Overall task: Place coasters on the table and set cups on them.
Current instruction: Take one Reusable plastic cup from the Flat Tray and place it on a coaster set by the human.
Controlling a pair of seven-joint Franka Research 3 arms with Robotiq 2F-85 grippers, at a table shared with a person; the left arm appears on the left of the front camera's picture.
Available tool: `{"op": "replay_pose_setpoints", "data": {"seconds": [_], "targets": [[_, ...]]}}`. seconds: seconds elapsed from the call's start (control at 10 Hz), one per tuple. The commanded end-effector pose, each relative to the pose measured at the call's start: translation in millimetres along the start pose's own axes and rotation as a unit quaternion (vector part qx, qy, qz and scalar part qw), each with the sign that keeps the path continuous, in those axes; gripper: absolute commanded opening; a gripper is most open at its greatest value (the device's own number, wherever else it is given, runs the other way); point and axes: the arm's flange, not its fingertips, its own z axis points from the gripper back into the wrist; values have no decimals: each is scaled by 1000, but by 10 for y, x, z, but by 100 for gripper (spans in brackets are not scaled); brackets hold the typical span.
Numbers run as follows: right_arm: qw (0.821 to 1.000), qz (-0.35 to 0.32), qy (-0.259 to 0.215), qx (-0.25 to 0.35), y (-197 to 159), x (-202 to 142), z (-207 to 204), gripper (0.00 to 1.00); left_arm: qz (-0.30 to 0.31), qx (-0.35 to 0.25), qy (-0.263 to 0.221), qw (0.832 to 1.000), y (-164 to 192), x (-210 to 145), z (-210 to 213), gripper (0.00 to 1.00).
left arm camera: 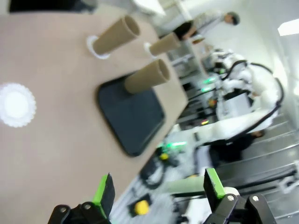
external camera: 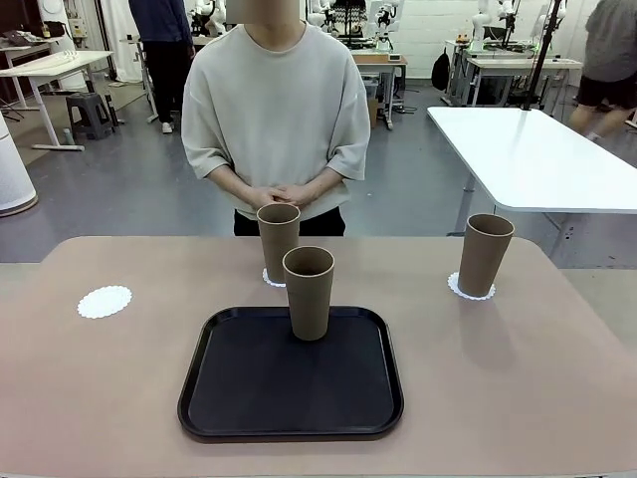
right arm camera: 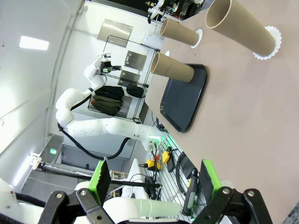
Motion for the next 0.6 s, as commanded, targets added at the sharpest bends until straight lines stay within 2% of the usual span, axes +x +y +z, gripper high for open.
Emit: {"op": "replay_pose_setpoints", "data": {"seconds": [0.0, 0.3, 0.5], "targets": [[1000, -9, -1, -1, 17, 2, 5, 100, -67, 130, 10, 989, -457, 77, -203, 100], [1000, -9, -1, -1, 17, 2, 5, 100, -148, 245, 62, 956, -1054, 394, -909, 100], [1000, -9, -1, -1, 17, 2, 5, 100, -166, 307, 85, 933, -1149, 634, -1490, 100]]}}
